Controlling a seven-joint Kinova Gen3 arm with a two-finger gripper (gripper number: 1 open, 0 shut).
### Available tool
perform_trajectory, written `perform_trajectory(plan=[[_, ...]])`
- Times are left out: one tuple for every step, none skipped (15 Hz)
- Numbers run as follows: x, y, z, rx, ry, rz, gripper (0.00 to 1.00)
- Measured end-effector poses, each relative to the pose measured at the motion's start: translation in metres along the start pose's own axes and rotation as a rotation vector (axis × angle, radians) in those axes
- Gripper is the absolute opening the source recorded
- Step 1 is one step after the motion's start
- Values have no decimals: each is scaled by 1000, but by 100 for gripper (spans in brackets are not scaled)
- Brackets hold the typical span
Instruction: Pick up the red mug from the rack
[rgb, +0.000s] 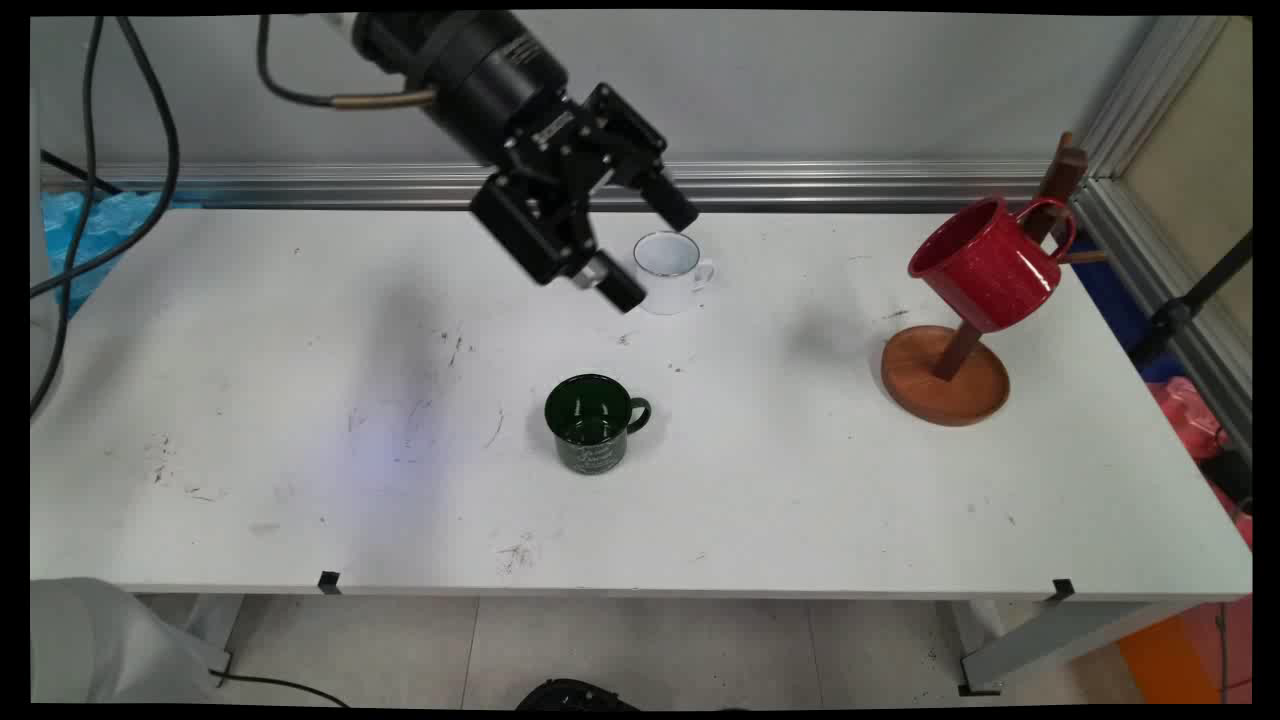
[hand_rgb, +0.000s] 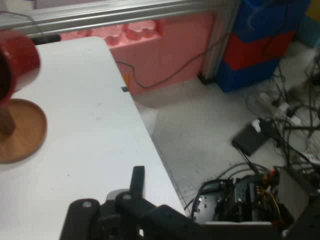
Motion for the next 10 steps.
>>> perform_trajectory(plan=[[1,-4,1,10,8,-16,100],[2,-7,2,16,11,-25,100],[3,-12,4,27,16,-40,100],[3,-15,5,34,18,-50,100],[3,-20,7,47,23,-66,100],[3,-26,10,62,29,-86,100],[4,-31,13,73,36,-102,100],[5,-38,18,88,47,-124,100],[6,-42,21,96,53,-138,100],[6,-48,27,107,63,-158,100]])
